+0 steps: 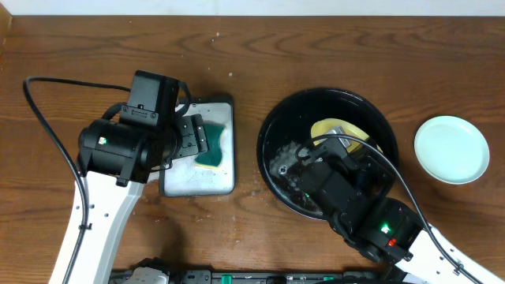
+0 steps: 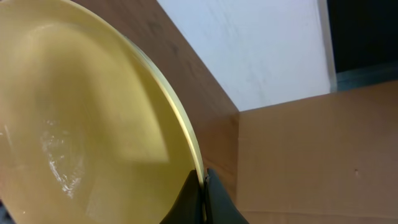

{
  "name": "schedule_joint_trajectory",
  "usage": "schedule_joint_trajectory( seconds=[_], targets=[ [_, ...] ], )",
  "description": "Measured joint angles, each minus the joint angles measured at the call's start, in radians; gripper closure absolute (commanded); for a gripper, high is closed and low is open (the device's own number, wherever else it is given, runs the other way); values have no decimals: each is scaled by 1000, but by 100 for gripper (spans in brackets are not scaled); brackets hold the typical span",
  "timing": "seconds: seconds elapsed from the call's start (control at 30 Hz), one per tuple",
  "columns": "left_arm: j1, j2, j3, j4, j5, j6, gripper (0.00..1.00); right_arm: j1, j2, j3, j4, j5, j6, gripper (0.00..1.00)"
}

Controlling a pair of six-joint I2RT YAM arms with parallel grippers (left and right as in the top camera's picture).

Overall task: Clean dirty plates on tray and stack at the side
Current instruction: 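Tilt and lift the yellow plate off the black tray with the right gripper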

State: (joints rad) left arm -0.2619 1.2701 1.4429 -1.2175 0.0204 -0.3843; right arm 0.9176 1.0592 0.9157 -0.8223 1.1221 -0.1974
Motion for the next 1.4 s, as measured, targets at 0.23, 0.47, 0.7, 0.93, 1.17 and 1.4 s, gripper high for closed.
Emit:
schedule_joint_trajectory(
  seconds=[0.23, 0.47, 0.7, 0.93, 1.17, 1.4],
  targets=[
    [0, 0, 0, 0, 0, 0, 18, 3, 0, 0, 7, 23, -20, 99],
    [0, 0, 0, -2, 0, 0, 18, 3, 0, 0, 30, 27, -22, 99],
    [0, 0, 0, -2, 0, 0, 18, 3, 0, 0, 49, 27, -2, 99],
    [0, 0, 0, -2, 0, 0, 17, 3, 0, 0, 53, 28, 10, 99],
    [0, 0, 0, -2, 0, 0, 17, 3, 0, 0, 81, 28, 14, 99],
    [0, 0, 0, -2, 0, 0, 17, 3, 0, 0, 187, 35, 18, 99]
  ],
)
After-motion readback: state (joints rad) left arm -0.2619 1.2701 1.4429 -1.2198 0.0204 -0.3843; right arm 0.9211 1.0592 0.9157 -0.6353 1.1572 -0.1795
